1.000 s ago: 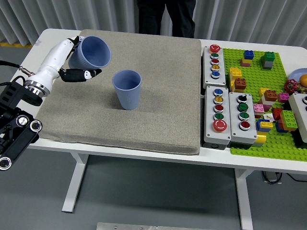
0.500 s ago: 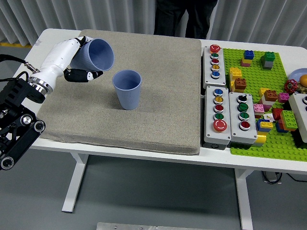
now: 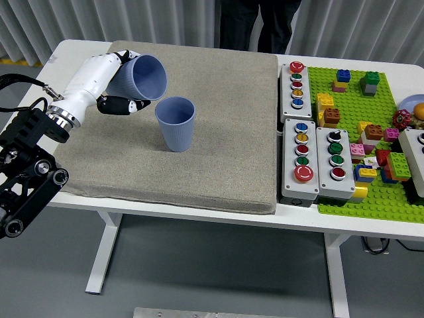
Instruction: Pick cup pour cup place
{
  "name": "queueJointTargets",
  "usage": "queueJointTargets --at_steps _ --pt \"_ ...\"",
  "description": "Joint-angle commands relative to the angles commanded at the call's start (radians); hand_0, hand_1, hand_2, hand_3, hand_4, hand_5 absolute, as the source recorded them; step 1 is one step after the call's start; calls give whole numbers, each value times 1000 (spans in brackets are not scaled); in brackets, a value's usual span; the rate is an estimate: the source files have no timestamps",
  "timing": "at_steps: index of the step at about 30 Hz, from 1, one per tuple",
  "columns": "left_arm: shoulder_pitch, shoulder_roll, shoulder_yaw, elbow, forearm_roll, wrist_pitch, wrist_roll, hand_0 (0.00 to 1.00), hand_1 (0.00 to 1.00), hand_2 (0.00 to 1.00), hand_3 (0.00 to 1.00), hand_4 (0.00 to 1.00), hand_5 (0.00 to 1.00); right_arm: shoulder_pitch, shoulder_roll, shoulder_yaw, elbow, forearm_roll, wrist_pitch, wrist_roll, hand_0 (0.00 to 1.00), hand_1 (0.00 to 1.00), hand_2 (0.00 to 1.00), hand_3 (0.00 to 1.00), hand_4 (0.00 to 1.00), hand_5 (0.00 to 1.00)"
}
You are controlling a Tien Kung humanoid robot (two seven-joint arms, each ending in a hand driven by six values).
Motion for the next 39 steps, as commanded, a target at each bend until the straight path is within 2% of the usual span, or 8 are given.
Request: queueJointTargets --at_steps 20,25,39 --pt "-24 10 53 -2 102 0 19 593 559 573 547 652 4 -3 -1 -4 0 2 0 1 721 682 674 629 135 350" --pt "-33 16 69 0 82 7 16 593 558 573 547 652 5 -3 -1 -5 0 7 -1 2 721 682 674 629 135 347" --pt "-63 34 108 -7 188 0 32 592 558 572 547 652 13 3 -3 -9 0 15 -3 5 721 682 674 629 134 348"
